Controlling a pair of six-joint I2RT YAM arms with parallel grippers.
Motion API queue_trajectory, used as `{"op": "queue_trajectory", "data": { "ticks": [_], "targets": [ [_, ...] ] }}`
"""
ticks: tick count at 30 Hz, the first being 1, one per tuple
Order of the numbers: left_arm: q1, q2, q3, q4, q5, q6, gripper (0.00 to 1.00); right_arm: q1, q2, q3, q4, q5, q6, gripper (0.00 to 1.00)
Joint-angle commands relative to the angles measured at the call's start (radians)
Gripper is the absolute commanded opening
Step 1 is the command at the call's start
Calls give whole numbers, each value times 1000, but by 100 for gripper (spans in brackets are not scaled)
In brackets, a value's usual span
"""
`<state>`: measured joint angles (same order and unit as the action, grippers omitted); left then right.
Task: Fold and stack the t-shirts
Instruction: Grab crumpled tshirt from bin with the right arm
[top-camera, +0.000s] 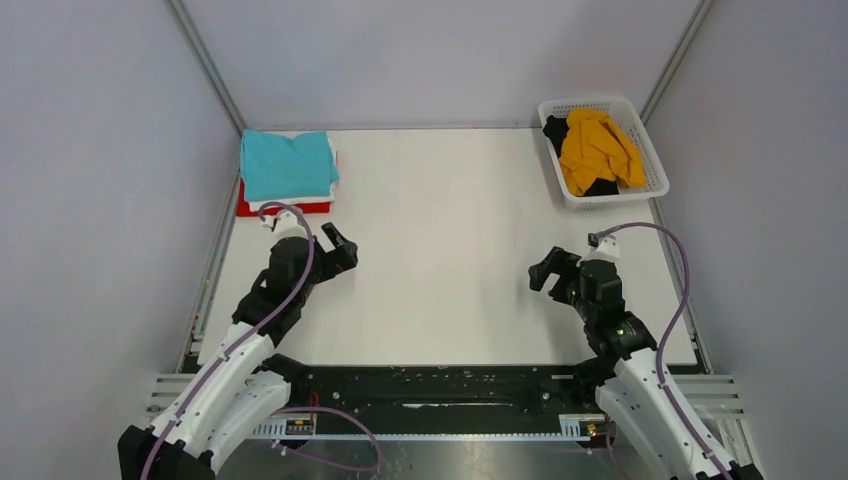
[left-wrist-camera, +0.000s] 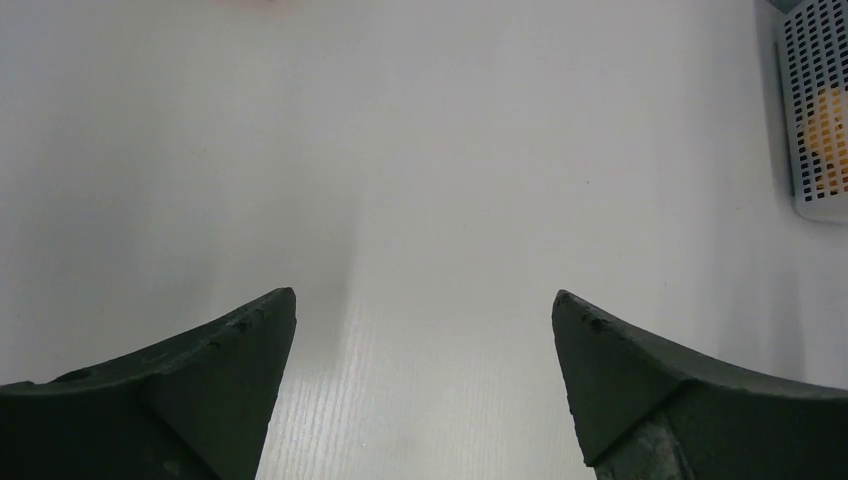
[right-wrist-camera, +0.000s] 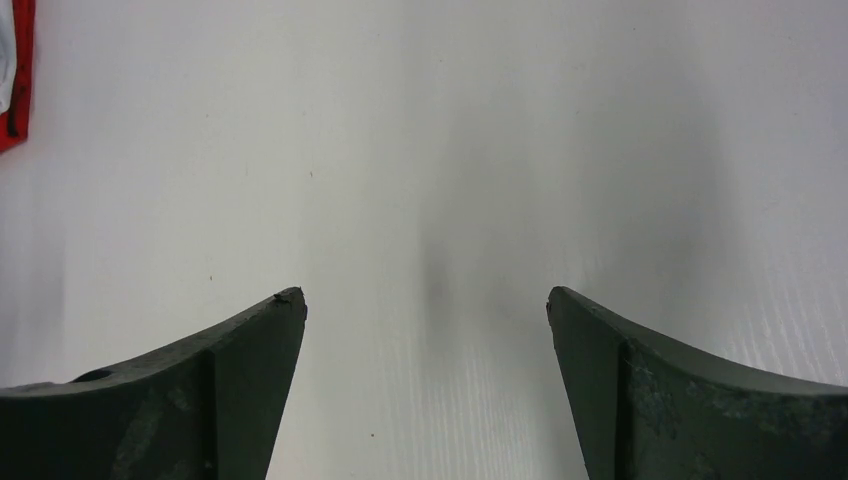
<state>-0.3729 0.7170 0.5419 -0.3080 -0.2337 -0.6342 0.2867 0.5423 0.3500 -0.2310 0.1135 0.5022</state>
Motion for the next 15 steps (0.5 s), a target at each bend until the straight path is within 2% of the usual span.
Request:
{"op": "queue_trajectory", "data": {
  "ticks": [1, 5, 9, 15],
  "targets": [
    [-3, -16, 14, 16, -26, 15, 99, -4, 13, 23, 77, 42, 29, 99],
    [-2, -19, 12, 19, -25, 15, 99, -5, 74, 98, 134, 97, 57, 99],
    [-2, -20, 9, 25, -18, 19, 99, -42, 263, 332, 107, 116, 0, 100],
    [-3, -26, 5, 19, -42, 25, 99, -308, 644, 650, 45, -4, 33, 99]
  ]
}}
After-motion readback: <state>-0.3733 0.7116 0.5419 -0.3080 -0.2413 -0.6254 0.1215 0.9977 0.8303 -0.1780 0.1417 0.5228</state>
